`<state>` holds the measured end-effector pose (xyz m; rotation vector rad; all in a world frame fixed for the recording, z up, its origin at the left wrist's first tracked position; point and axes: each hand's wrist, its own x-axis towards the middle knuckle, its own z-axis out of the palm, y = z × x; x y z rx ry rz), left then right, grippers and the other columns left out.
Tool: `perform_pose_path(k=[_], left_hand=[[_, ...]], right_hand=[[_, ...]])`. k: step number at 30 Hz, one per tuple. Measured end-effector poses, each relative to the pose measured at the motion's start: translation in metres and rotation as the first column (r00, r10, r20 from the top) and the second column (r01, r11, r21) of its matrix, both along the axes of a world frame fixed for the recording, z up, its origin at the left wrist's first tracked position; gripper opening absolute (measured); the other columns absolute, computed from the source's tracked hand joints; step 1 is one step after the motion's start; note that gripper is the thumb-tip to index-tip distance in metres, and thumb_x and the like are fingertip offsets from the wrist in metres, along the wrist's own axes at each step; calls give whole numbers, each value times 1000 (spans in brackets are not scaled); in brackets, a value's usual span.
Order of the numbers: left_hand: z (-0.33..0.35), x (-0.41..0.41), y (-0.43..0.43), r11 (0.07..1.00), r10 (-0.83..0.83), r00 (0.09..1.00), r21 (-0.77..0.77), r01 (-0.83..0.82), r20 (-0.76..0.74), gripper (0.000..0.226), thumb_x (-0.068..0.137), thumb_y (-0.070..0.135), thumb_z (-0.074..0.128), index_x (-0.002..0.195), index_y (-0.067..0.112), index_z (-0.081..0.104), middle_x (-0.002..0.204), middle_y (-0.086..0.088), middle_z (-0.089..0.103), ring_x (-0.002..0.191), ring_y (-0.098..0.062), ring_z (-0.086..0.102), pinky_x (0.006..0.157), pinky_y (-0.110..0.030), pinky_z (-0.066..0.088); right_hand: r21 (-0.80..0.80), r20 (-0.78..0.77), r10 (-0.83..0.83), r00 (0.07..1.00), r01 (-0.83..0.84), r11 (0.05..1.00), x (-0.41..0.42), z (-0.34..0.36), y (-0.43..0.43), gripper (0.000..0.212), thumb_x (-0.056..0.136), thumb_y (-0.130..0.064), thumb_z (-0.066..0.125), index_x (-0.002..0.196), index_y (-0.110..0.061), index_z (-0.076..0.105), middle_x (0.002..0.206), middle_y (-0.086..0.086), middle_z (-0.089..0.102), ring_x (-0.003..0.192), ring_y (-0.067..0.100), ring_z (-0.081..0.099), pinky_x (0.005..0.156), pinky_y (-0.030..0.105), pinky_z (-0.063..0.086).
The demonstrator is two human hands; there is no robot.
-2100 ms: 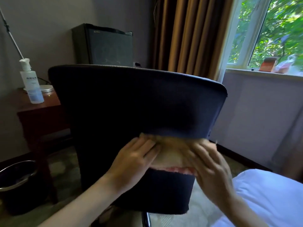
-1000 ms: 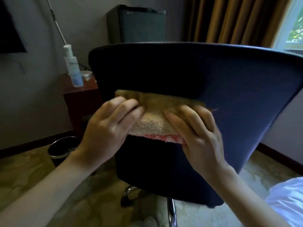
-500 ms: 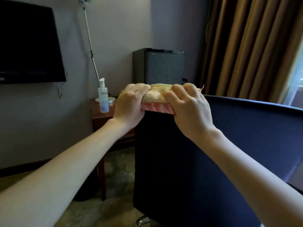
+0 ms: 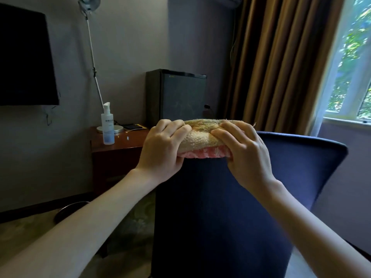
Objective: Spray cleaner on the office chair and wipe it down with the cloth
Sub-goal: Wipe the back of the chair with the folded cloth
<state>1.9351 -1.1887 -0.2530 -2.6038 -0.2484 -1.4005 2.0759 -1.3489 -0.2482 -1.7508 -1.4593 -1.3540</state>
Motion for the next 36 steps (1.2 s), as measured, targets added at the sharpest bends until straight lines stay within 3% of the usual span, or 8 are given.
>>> perform_pose_path(k=[4, 11, 15, 19, 23, 28, 36], left_hand=[[-2, 8, -31, 996, -59, 998, 60, 61, -22, 56, 66, 11, 76, 120, 10, 61, 122, -10, 58, 111, -30, 50, 90, -44, 47], [6, 23, -81, 971, -183, 981, 141, 191, -68, 56, 68, -1, 73, 122, 7, 62, 123, -16, 58, 114, -34, 52, 94, -45, 48], [1, 12, -85, 956, -227, 972, 178, 234, -60, 52, 71, 5, 71, 122, 9, 61, 123, -10, 59, 113, -29, 52, 93, -41, 46], [-24, -10, -65, 965, -210, 977, 149, 214, -44, 50, 74, 10, 69, 123, 9, 61, 125, -10, 58, 115, -30, 49, 94, -43, 46], [-63, -22, -41, 982, -170, 980, 63, 177, -107, 56, 67, 4, 77, 121, 7, 63, 122, -9, 60, 110, -29, 53, 89, -43, 50], [-98, -10, -40, 974, -227, 945, -30, 227, -233, 63, 58, 1, 84, 118, 7, 65, 121, -11, 62, 109, -30, 59, 85, -47, 55], [-112, 14, -60, 950, -312, 920, -55, 308, -237, 64, 61, -2, 82, 122, 3, 63, 127, -10, 61, 115, -28, 53, 96, -45, 49]], right_hand=[[50, -59, -30, 998, 33, 998, 9, -7, -29, 45, 72, 6, 62, 112, -15, 65, 122, -1, 61, 110, 29, 55, 84, 42, 50], [16, -151, -142, 978, 146, 989, 9, -2, -84, 40, 77, -16, 44, 109, -15, 67, 120, 1, 64, 110, 29, 56, 84, 45, 51], [77, -82, -149, 985, 155, 985, -6, -12, -104, 35, 82, -11, 50, 112, -14, 68, 124, 2, 62, 111, 29, 56, 87, 45, 49], [83, 31, -81, 996, 78, 993, -29, -32, -93, 33, 83, -2, 59, 112, -13, 70, 123, 7, 63, 112, 31, 57, 89, 45, 49], [-9, 77, -36, 996, 37, 999, -43, -59, -64, 31, 83, -4, 55, 107, -16, 71, 118, 3, 65, 105, 28, 59, 85, 36, 47], [-158, 50, -112, 992, 119, 980, -18, -110, -56, 26, 85, -5, 59, 105, -17, 70, 123, -2, 62, 107, 24, 60, 82, 35, 52], [-100, 12, -147, 989, 147, 984, -2, -128, -87, 34, 90, -3, 46, 109, -16, 70, 126, -1, 61, 109, 25, 59, 88, 30, 45]])
